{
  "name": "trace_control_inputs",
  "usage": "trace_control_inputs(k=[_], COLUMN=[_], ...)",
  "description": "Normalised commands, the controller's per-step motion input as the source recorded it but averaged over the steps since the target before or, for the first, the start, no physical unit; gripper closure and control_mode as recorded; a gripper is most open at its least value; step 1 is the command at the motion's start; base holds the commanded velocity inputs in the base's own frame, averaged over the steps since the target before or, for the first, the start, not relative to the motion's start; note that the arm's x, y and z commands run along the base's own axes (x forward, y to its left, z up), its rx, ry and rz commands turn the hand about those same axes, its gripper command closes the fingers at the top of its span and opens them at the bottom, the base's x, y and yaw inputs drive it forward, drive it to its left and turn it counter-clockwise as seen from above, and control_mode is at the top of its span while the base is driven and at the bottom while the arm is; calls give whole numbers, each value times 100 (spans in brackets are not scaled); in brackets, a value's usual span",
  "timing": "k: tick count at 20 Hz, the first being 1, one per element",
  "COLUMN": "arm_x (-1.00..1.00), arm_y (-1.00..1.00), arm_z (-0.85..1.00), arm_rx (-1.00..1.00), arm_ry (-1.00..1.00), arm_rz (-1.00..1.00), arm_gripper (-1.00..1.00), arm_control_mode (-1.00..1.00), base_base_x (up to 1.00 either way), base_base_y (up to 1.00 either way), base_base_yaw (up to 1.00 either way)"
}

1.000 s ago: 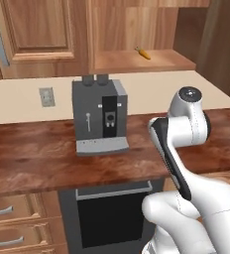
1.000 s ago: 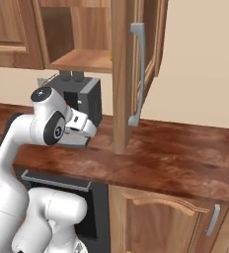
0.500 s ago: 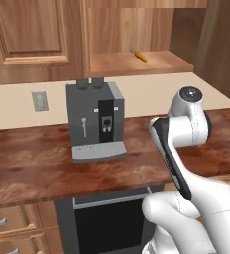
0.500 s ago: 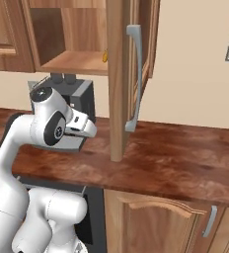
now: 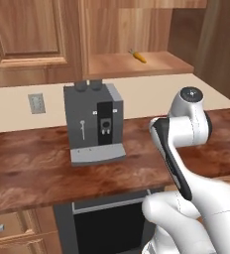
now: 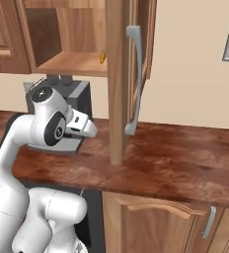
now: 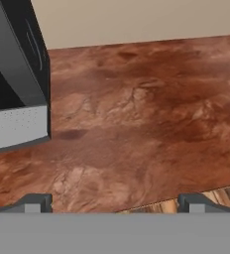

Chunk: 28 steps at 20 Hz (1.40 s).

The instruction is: Pick the carrots from the cabinet and place them in one bowl. Pick the tangerine from the sink and place it in the other bowl.

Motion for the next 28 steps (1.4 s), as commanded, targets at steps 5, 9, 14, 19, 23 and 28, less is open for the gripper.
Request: trace_control_inputs(k=[5,9,14,19,23,28], arm_x=[0,0,0,0,0,0], arm_y=[0,0,0,0,0,0], arm_z=[0,0,0,0,0,0], arm_rx=[0,0,0,0,0,0], arm_ry=[0,0,0,0,0,0], arm_rz=[0,0,0,0,0,0], arm_gripper=[-100,-100,-100,-100,-100,-100], arm_control_mode=[100,100,100,100,100,100], base_base_x=[30,24,26,30,27,22], base_base_y=[24,21,21,20,16,12], base_base_yaw=[-1,0,0,0,0,0])
